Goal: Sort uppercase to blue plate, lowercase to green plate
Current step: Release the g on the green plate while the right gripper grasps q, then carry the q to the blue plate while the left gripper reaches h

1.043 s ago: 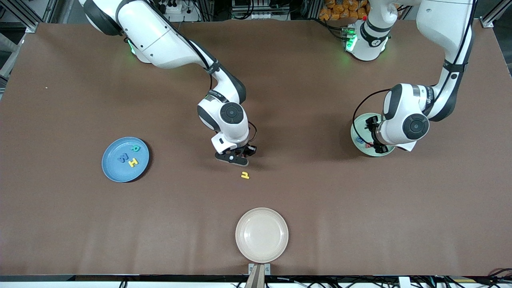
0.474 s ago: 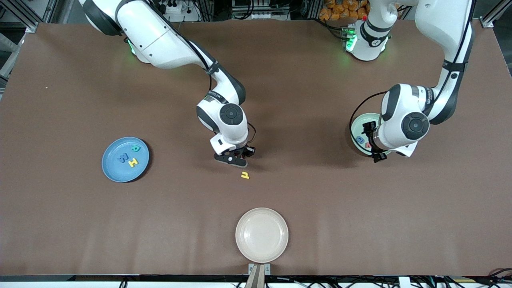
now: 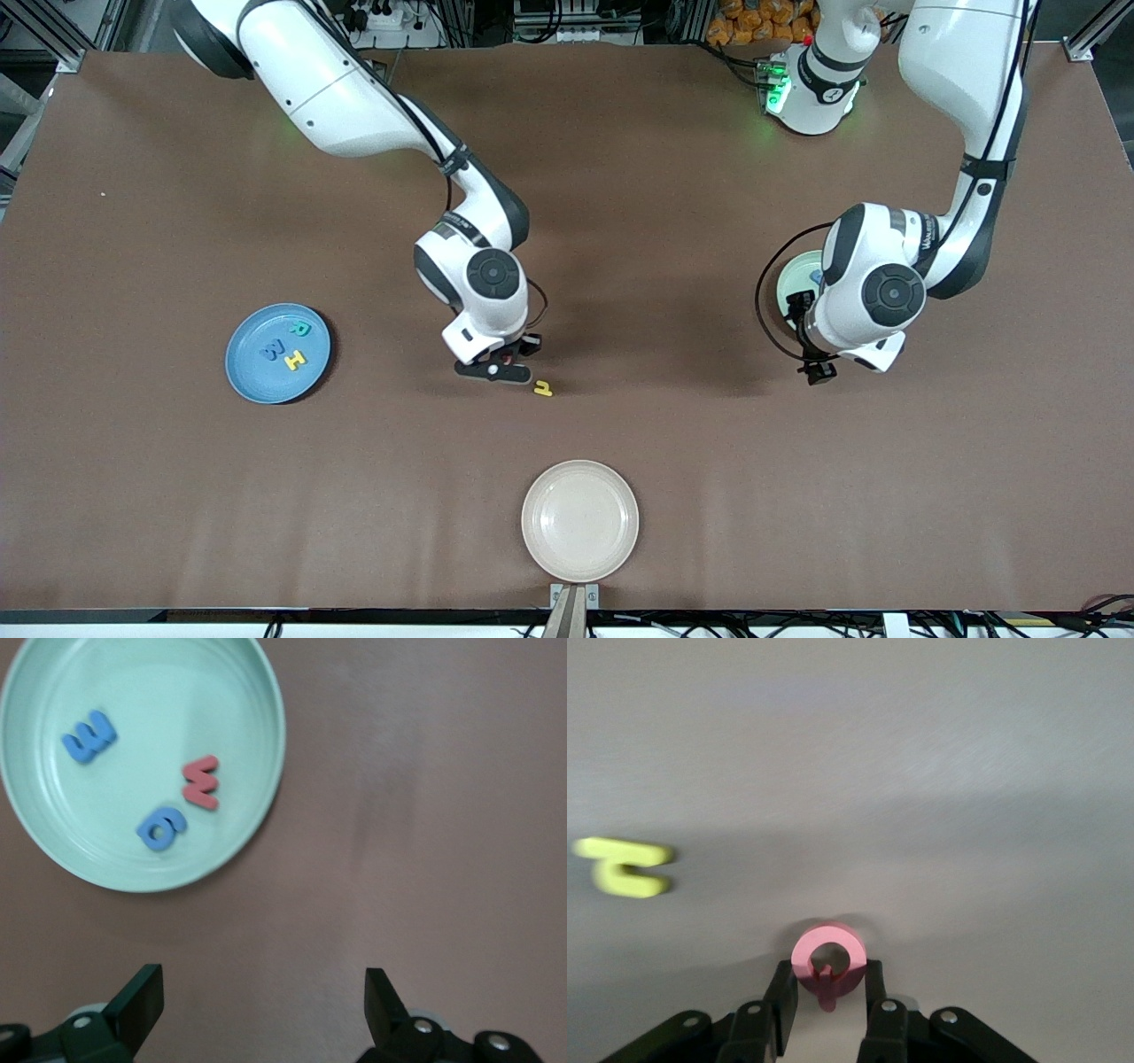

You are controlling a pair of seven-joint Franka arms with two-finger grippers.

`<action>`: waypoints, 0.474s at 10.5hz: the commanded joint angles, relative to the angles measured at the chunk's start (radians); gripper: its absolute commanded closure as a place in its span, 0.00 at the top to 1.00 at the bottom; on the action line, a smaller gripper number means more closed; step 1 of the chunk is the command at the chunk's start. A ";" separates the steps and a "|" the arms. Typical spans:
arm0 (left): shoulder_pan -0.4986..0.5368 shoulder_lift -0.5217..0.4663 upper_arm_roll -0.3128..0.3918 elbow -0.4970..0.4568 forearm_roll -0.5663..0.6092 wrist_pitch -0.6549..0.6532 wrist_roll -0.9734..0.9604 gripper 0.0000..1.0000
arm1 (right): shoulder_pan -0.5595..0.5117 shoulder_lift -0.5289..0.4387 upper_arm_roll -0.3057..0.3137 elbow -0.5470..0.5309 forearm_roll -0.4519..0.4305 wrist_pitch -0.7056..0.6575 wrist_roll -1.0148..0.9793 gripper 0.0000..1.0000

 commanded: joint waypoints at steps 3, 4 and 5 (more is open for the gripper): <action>-0.093 0.120 0.001 0.219 0.033 -0.009 0.012 1.00 | -0.039 -0.075 -0.121 -0.052 -0.001 -0.114 -0.434 0.21; -0.122 0.151 0.001 0.257 0.031 -0.009 0.015 1.00 | -0.045 -0.097 -0.164 -0.081 0.003 -0.115 -0.541 0.21; -0.151 0.180 0.001 0.288 0.033 -0.009 0.051 1.00 | -0.053 -0.120 -0.199 -0.103 0.016 -0.128 -0.641 0.21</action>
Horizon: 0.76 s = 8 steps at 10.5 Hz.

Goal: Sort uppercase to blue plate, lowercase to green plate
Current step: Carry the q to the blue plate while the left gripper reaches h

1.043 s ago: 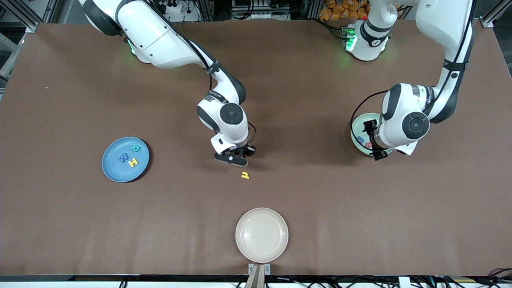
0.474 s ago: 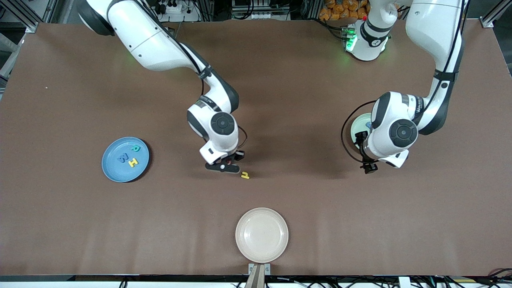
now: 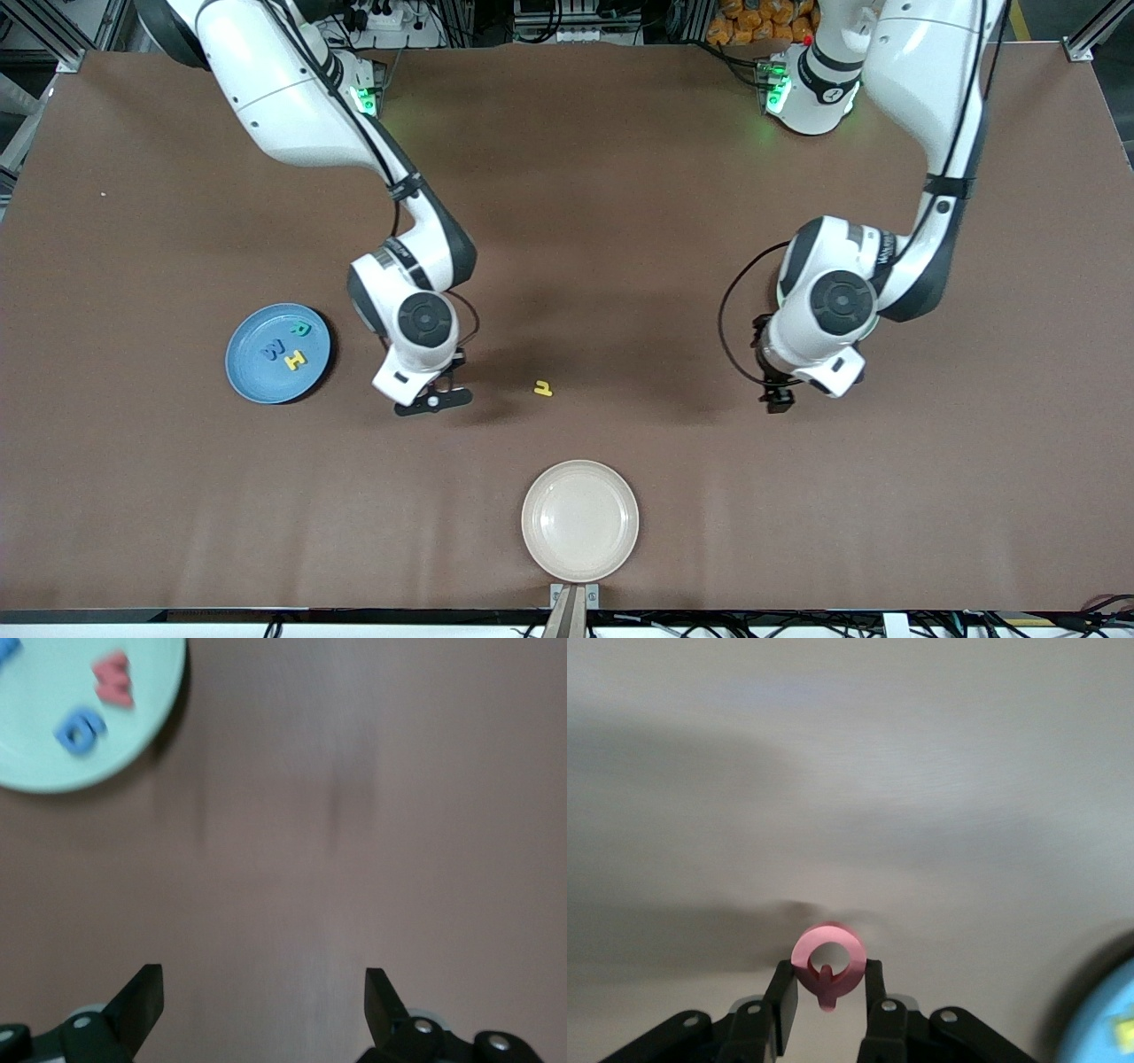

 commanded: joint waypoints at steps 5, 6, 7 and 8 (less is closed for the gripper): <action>-0.188 0.169 0.007 0.181 0.020 0.197 0.118 1.00 | -0.043 -0.205 -0.142 -0.224 0.059 -0.121 -0.352 0.22; -0.208 0.201 0.007 0.213 0.020 0.226 0.126 1.00 | -0.045 -0.231 -0.168 -0.270 0.061 -0.113 -0.391 0.22; -0.224 0.243 0.007 0.263 0.019 0.237 0.126 1.00 | -0.046 -0.246 -0.196 -0.296 0.064 -0.110 -0.430 0.22; -0.235 0.269 0.004 0.299 0.016 0.243 0.124 1.00 | -0.058 -0.250 -0.216 -0.309 0.068 -0.107 -0.469 0.22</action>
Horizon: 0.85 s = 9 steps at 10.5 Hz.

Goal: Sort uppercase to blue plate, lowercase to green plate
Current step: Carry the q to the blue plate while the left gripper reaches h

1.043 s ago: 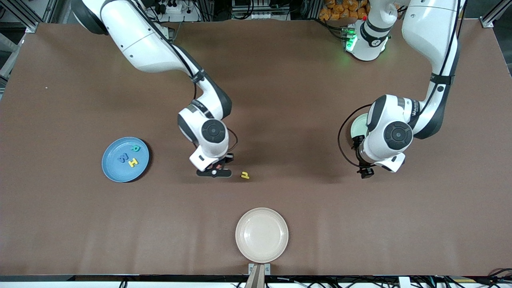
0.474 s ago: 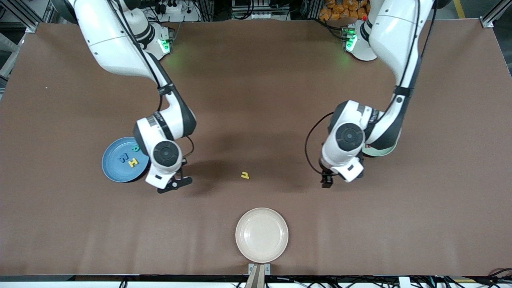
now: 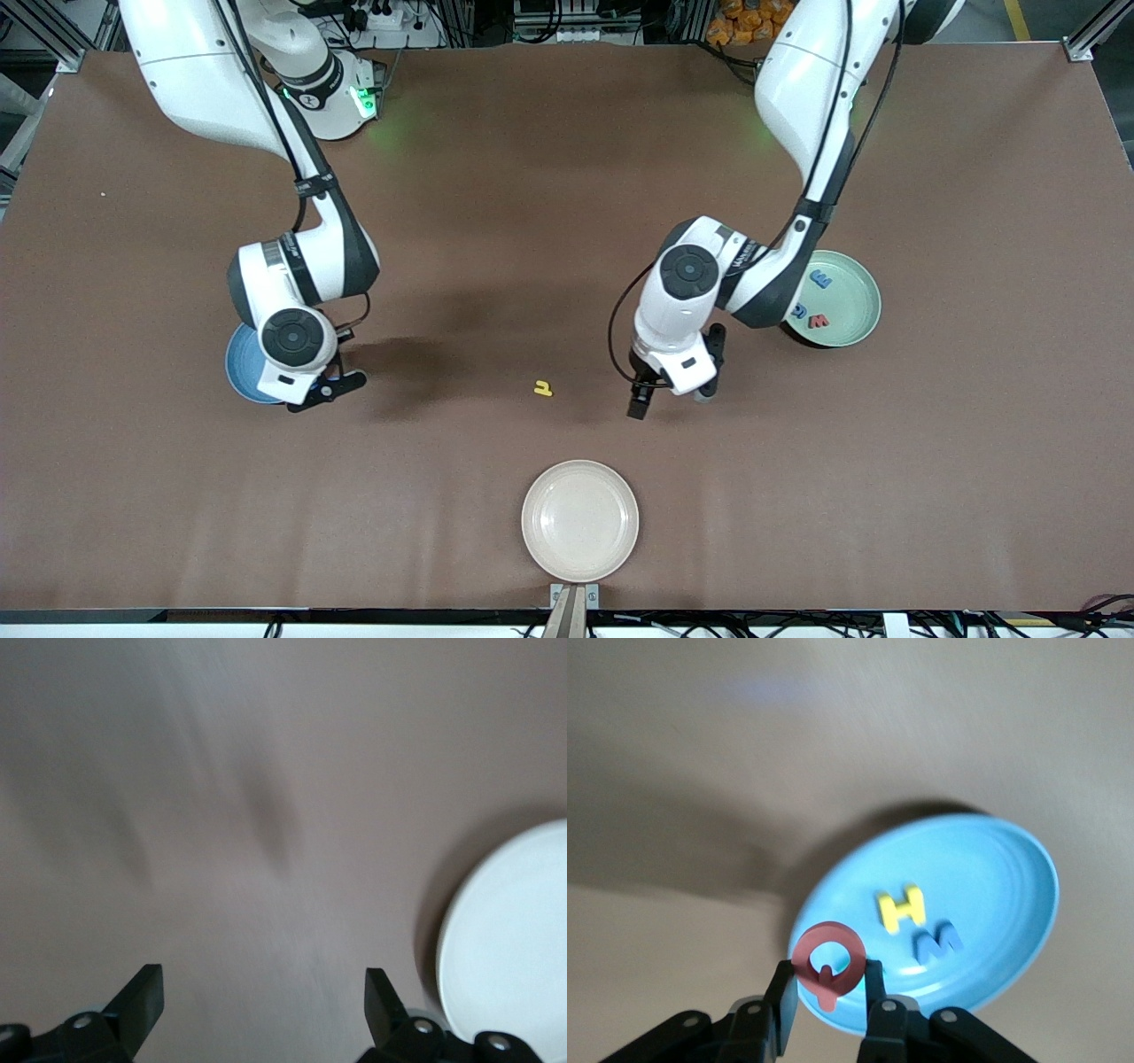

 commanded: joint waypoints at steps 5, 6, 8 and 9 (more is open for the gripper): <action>-0.012 0.079 -0.061 0.122 -0.179 0.112 -0.048 1.00 | -0.140 -0.048 -0.080 -0.207 0.079 0.134 -0.347 0.23; -0.009 0.082 -0.058 0.128 -0.265 0.115 -0.082 1.00 | -0.146 -0.048 -0.078 -0.238 0.088 0.171 -0.351 0.23; -0.007 0.097 -0.058 0.126 -0.371 0.145 -0.126 1.00 | -0.141 -0.045 -0.078 -0.243 0.143 0.162 -0.351 0.23; -0.009 0.117 -0.061 0.128 -0.384 0.170 -0.126 1.00 | -0.138 -0.042 -0.078 -0.244 0.145 0.157 -0.349 0.23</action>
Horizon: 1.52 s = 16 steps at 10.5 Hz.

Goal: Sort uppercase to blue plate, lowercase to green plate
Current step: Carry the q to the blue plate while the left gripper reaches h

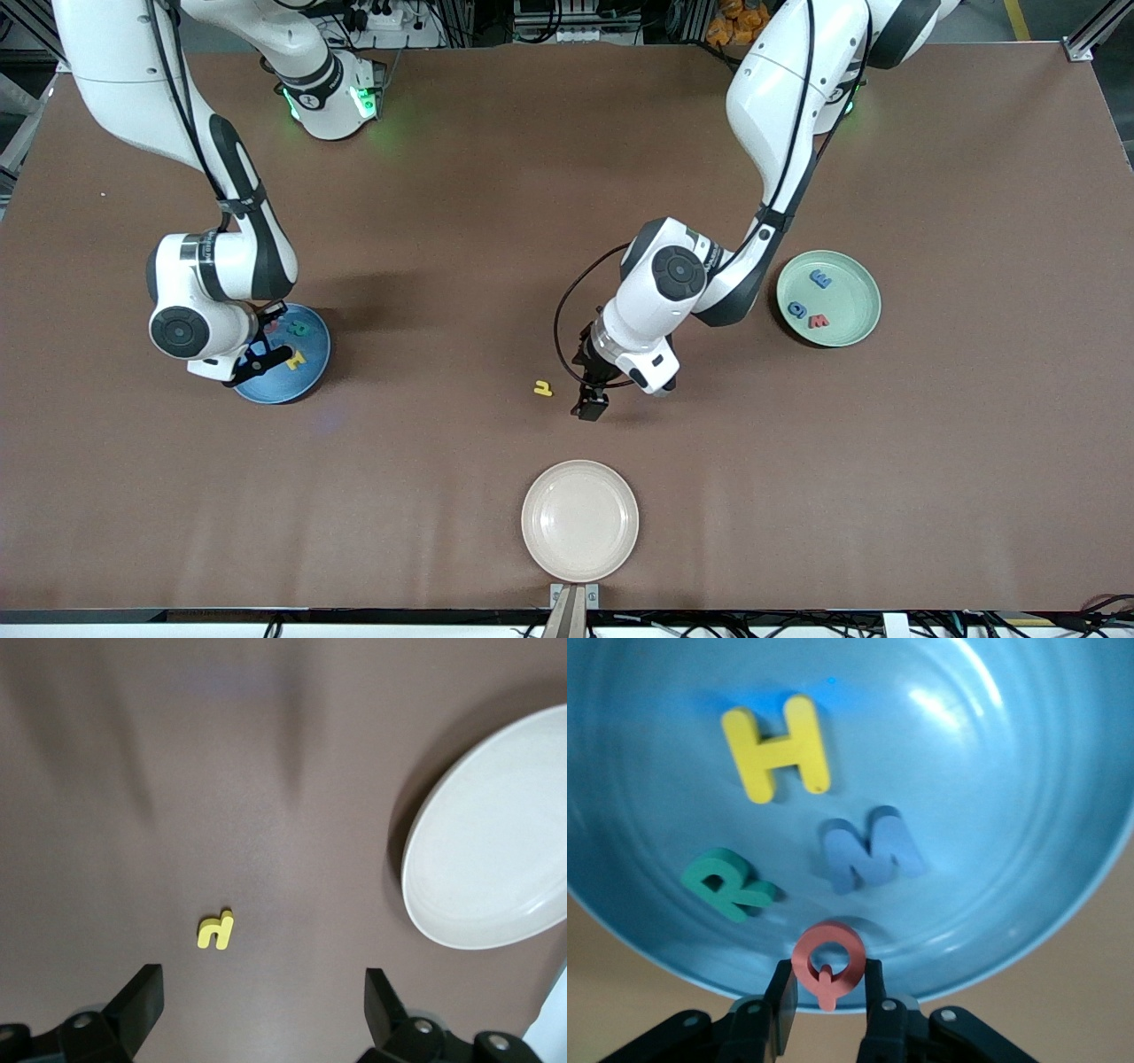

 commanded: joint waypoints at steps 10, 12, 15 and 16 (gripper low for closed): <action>0.024 0.135 -0.164 0.021 -0.044 0.089 0.352 1.00 | -0.019 -0.180 0.088 0.038 0.051 -0.007 0.217 0.84; 0.032 0.143 -0.162 0.021 -0.041 0.089 0.357 1.00 | -0.037 -0.267 0.128 0.079 0.049 -0.012 0.302 0.91; 0.029 0.151 -0.153 0.026 -0.049 0.089 0.211 1.00 | -0.117 -0.448 0.212 0.089 0.040 -0.082 0.302 1.00; 0.032 0.151 -0.145 0.023 -0.049 0.084 0.195 1.00 | -0.148 -0.487 0.218 0.097 0.043 -0.082 0.293 1.00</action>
